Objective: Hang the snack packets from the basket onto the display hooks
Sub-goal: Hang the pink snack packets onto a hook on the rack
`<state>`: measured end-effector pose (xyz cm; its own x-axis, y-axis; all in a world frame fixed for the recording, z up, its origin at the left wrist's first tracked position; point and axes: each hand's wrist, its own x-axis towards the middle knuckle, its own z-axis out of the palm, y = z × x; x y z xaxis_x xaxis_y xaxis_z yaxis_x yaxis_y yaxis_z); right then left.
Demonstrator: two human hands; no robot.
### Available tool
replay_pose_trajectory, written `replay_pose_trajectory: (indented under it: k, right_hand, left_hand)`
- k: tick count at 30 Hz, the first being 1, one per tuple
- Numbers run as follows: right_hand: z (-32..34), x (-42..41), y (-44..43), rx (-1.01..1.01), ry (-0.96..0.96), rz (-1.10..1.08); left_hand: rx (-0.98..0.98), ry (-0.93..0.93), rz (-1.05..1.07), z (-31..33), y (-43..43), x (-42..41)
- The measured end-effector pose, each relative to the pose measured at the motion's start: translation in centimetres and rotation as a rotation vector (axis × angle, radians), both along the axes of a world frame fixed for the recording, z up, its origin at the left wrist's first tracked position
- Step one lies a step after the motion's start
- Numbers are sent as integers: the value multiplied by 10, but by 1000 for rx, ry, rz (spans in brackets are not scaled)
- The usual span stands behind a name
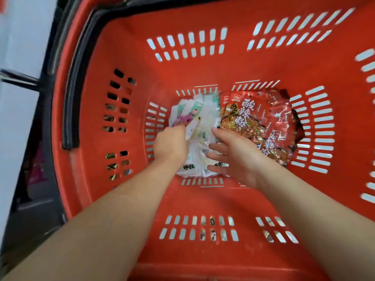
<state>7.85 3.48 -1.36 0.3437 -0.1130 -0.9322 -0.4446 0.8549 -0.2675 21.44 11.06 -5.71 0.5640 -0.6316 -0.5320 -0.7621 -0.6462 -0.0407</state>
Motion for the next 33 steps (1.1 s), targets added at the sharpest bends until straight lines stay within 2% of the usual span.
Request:
replay_pose_trajectory:
  k: [4,7,9,11,13,16,19,22,28,31,33]
  right_hand:
    - [31,-4,-5,187,-130,-119]
    - [62,-20,-1,60,-26,-236]
    - [81,-40,4,-56,39,-294]
    - [107,-55,6,-170,71,-353]
    - [145,-66,1,-259,70,-376]
    - [213,-70,-6,-386,-36,-277]
    - [291,-61,-6,-475,-130,-123]
    - [375,-55,-7,-544,-253,-7]
    - [530,-74,-8,-711,-436,117]
    - [590,-81,1,-755,-511,84]
    - [622,-84,12,-674,-594,-10]
  left_hand:
    - [-51,90,-269,83,-7,-57]
    - [-275,67,-327,127,10,-82]
    - [-375,196,-281,145,23,-92]
    - [-496,500,-63,179,26,-101]
    - [-597,705,287,222,21,-102]
    - [-676,696,700,277,11,-87]
    - [-724,913,1047,338,-4,-75]
    - [-919,887,1155,403,-11,-71]
    - [-1192,767,1102,556,-1,-74]
    - [-1378,767,1166,627,10,-76]
    - [-1478,786,1192,669,17,-79]
